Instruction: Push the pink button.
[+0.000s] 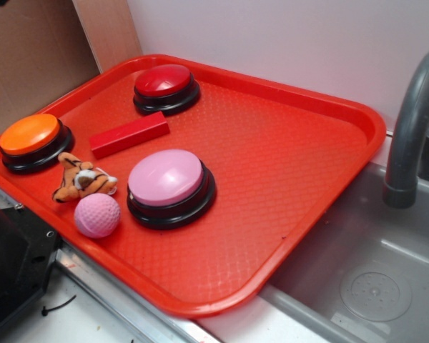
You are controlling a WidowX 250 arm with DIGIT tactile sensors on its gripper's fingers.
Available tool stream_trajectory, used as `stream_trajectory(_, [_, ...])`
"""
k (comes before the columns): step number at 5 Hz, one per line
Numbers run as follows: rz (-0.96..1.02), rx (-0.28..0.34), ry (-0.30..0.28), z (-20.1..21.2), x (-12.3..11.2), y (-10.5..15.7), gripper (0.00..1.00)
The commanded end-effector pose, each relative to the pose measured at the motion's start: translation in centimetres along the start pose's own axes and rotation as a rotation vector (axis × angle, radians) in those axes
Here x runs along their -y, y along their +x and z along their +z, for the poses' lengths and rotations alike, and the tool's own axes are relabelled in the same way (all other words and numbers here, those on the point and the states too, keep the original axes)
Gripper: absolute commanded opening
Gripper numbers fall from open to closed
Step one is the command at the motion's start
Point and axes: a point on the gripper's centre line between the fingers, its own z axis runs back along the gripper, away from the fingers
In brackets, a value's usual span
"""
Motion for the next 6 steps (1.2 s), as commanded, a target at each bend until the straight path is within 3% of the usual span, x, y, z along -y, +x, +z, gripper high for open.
stream_trajectory(1, [0.000, 0.000, 0.000, 0.0, 0.0, 0.0, 1.00])
stream_trajectory(2, [-0.169, -0.042, -0.031, -5.5, 1.6, 4.5, 1.00])
stream_trajectory(3, [-0.312, 0.036, -0.062, -10.4, 3.7, 7.7, 1.00])
stream_trajectory(4, [-0.426, 0.056, -0.076, -15.0, 5.2, 8.1, 1.00])
stream_trajectory(5, [-0.468, 0.074, -0.083, -16.7, 6.1, 7.9, 1.00])
stream_trajectory(6, [-0.532, -0.026, -0.017, -18.3, 6.9, 7.8, 1.00])
